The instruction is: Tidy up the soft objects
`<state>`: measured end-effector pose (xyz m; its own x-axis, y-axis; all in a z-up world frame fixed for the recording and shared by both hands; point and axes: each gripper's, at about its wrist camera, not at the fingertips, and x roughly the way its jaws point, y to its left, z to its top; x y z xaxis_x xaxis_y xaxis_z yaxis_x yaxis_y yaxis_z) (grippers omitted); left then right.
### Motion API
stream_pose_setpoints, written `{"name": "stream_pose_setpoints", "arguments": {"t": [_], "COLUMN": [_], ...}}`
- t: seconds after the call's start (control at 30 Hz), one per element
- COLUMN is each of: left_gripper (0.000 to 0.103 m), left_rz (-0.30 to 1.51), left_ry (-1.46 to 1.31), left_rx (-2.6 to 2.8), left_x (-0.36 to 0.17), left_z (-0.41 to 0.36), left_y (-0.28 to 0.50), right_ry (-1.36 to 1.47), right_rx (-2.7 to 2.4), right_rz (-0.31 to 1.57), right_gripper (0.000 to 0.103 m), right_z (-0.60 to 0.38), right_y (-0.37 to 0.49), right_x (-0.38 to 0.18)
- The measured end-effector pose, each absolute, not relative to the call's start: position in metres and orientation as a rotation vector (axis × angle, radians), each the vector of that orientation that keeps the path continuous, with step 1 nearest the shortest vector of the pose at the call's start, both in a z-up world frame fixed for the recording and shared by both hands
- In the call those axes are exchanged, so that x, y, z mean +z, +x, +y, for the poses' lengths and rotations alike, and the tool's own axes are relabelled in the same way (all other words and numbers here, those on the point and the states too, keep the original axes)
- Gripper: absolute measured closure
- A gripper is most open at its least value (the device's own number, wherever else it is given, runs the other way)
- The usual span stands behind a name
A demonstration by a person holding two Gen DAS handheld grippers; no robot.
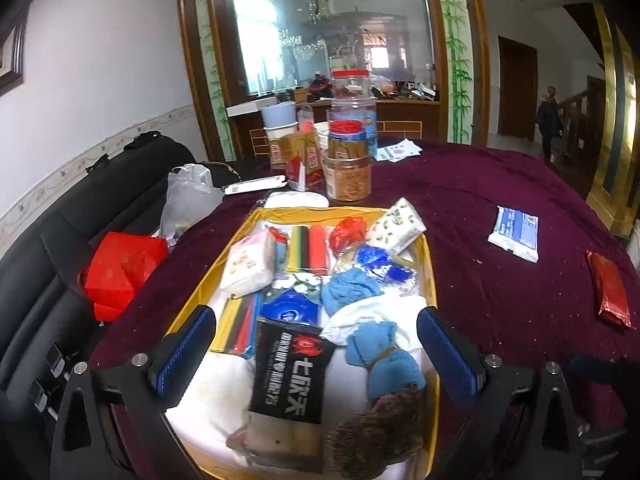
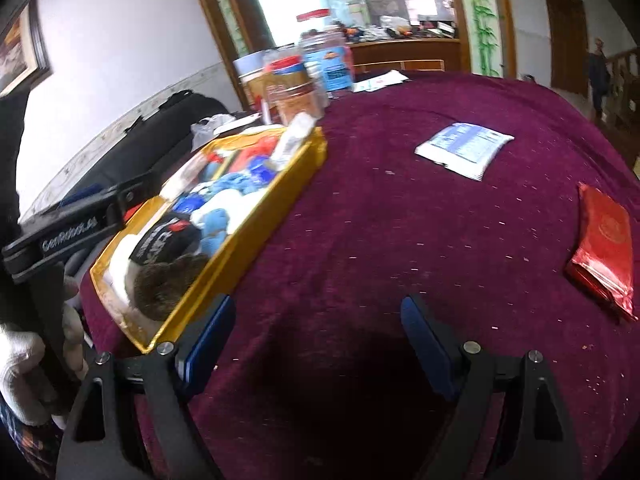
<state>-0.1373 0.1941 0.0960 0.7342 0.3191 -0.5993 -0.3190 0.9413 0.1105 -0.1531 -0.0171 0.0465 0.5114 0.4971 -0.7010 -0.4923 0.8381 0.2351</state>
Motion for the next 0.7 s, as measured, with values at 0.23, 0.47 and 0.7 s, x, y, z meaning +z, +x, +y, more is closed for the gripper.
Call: {"name": "stream_pose_setpoints", "arguments": {"t": [0.23, 0.47, 0.7], "left_gripper": [0.001, 0.001, 0.001], "left_rz": [0.670, 0.677, 0.634], "left_ry": [0.017, 0.024, 0.000], "left_rx": [0.332, 0.326, 0.329], "left_x": [0.093, 0.090, 0.095], "left_z": [0.183, 0.180, 0.183], "left_y": [-0.130, -0.131, -0.138], "right_ry": [0.070, 0.009, -0.032], "right_rx": [0.548, 0.553, 0.541], "right_rz": [0.872, 0.854, 0.838], "right_gripper": [0.017, 0.017, 0.017], "right_z": [-0.040, -0.030, -0.025], "right_y": [-0.142, -0.148, -0.153], "right_x": [0.040, 0.041, 0.043]}}
